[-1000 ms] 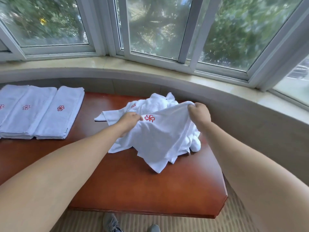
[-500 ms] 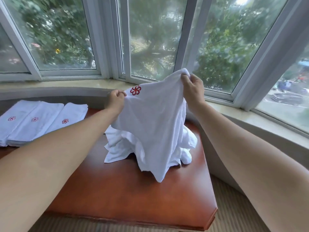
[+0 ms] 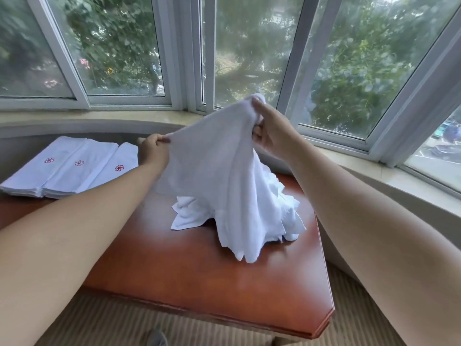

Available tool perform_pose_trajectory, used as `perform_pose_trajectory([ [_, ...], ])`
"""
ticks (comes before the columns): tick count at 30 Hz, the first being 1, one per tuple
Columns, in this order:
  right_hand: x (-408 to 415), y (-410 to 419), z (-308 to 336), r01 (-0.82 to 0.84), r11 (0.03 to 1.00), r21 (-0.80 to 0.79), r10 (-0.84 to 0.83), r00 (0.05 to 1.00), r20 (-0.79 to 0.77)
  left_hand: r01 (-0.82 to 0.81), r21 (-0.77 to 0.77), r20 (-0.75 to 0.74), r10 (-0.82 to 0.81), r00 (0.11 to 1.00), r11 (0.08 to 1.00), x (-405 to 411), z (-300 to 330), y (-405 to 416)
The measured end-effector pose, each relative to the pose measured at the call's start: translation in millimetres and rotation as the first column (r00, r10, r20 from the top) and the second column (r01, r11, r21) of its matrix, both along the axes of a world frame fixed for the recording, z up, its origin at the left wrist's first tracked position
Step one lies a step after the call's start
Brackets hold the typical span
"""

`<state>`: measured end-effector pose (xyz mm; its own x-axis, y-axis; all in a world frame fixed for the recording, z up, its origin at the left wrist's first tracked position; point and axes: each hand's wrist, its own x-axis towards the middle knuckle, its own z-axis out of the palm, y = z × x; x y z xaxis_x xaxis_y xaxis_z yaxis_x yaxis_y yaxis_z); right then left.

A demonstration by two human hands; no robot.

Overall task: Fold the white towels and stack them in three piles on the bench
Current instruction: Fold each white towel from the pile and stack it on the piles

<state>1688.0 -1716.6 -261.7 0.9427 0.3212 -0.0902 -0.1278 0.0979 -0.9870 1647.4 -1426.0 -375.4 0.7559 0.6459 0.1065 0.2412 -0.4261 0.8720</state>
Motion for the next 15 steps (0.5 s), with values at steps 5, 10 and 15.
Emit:
perform_pose_trajectory([
  [5, 3, 37, -21, -0.047, 0.941, -0.335, 0.087, 0.991, 0.106, -0.060, 0.061, -0.027, 0.062, 0.998, 0.996, -21, -3, 38],
  [10, 7, 64, -63, -0.205, 0.868, -0.452, 0.216, 0.976, -0.029, -0.089, 0.109, -0.082, 0.098, 0.992, 0.990, -49, -11, 73],
  [15, 6, 97, -91, -0.541, 0.576, -0.613, 0.417, 0.839, -0.349, -0.021, 0.182, -0.165, 0.052, 0.985, 0.983, -69, -13, 120],
])
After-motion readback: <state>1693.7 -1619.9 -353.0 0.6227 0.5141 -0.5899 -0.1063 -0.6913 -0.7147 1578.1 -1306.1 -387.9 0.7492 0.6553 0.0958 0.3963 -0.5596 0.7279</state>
